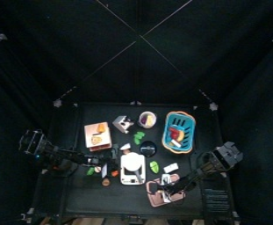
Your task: Grab apple half
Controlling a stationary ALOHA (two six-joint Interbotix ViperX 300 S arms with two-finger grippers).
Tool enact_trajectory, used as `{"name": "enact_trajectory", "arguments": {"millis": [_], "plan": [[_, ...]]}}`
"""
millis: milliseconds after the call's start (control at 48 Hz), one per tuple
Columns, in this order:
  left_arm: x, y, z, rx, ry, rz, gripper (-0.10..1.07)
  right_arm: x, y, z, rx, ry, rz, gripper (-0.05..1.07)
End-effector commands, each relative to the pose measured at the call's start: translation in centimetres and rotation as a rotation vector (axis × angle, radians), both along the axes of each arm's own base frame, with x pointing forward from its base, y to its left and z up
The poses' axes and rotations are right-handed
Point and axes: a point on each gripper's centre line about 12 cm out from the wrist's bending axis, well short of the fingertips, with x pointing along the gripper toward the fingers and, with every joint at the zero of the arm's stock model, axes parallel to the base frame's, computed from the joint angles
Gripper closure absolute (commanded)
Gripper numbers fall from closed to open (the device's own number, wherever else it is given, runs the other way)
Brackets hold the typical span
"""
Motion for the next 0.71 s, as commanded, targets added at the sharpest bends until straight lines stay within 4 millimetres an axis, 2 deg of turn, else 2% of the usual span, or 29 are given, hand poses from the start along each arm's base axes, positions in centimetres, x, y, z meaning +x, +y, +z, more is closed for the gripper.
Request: {"name": "enact_trajectory", "arguments": {"millis": [0, 104, 229, 521, 688], "plan": [[0.3, 0.0, 0.8, -0.004, -0.030, 0.003, 0.48, 0.4, 0.3, 1.1, 0.021, -0.029, 0.000, 0.15], [0.3, 0.0, 0.7, -0.004, -0.027, 0.003, 0.48, 0.3, 0.3, 1.0, 0.019, -0.019, -0.006, 0.27], [0.3, 0.0, 0.7, -0.004, -0.029, 0.003, 0.48, 0.4, 0.3, 1.2, 0.020, -0.024, -0.004, 0.36], [0.3, 0.1, 0.7, -0.003, -0.029, 0.004, 0.48, 0.8, 0.3, 2.6, 0.033, -0.056, -0.009, 0.37], [0.2, 0.1, 0.7, -0.004, -0.027, 0.005, 0.48, 0.8, 0.2, 2.5, 0.030, -0.056, -0.008, 0.37]]}}
